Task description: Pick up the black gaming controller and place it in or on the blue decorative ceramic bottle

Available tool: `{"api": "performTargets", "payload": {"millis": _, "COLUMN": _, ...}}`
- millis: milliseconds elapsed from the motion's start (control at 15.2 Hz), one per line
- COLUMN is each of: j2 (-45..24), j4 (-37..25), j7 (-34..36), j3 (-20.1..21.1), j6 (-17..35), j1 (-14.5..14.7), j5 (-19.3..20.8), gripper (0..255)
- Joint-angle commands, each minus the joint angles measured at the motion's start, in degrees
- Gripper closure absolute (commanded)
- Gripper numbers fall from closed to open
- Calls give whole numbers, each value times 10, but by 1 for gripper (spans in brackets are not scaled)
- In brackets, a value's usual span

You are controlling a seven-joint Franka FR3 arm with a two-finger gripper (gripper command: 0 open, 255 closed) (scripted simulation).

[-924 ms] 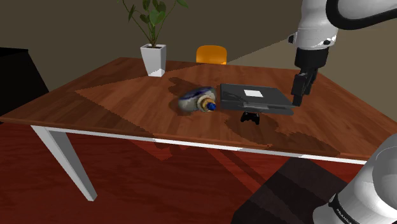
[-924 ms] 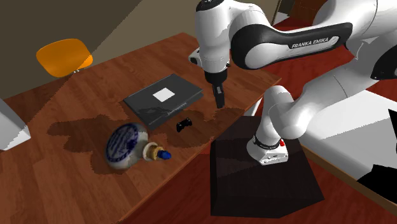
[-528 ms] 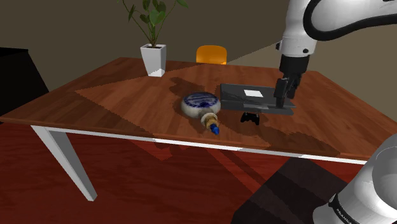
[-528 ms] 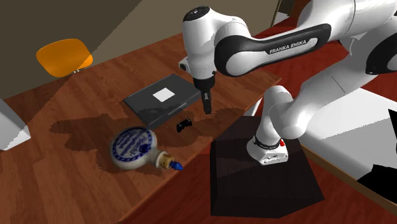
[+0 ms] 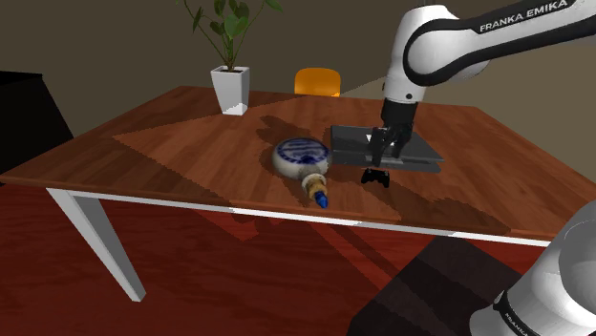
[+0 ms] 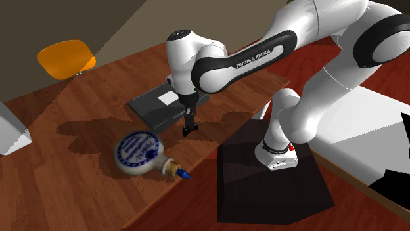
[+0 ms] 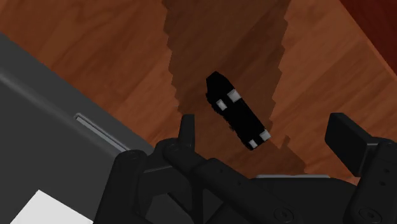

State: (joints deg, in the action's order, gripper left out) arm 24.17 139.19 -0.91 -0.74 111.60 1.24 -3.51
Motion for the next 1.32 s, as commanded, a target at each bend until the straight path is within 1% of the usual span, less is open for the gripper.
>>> {"api": "performTargets", "payload": {"millis": 0, "j2": -41, "j4": -13, "j7": 1, "j3": -5, "j6": 38, "j1": 1, "j5": -17, "gripper": 0}}
{"api": "performTargets", "payload": {"millis": 66, "j2": -60, "j4": -21, "j7": 1, "j3": -7, "j6": 54, "j1": 2, "j5": -25, "gripper": 0}}
{"api": "performTargets", "payload": {"millis": 594, "j2": -83, "j4": 19, "j7": -2, "j3": -4, "j6": 116, "j1": 5, "j5": -31, "gripper": 0}}
{"api": "performTargets", "payload": {"millis": 1122, "j2": -83, "j4": 18, "j7": -2, "j3": -4, "j6": 116, "j1": 5, "j5": -31, "gripper": 0}}
{"api": "performTargets", "payload": {"millis": 1188, "j2": -83, "j4": 18, "j7": -2, "j3": -4, "j6": 116, "j1": 5, "j5": -31, "gripper": 255}}
{"api": "performTargets", "payload": {"millis": 1254, "j2": -83, "j4": 18, "j7": -2, "j3": -4, "j6": 116, "j1": 5, "j5": -31, "gripper": 255}}
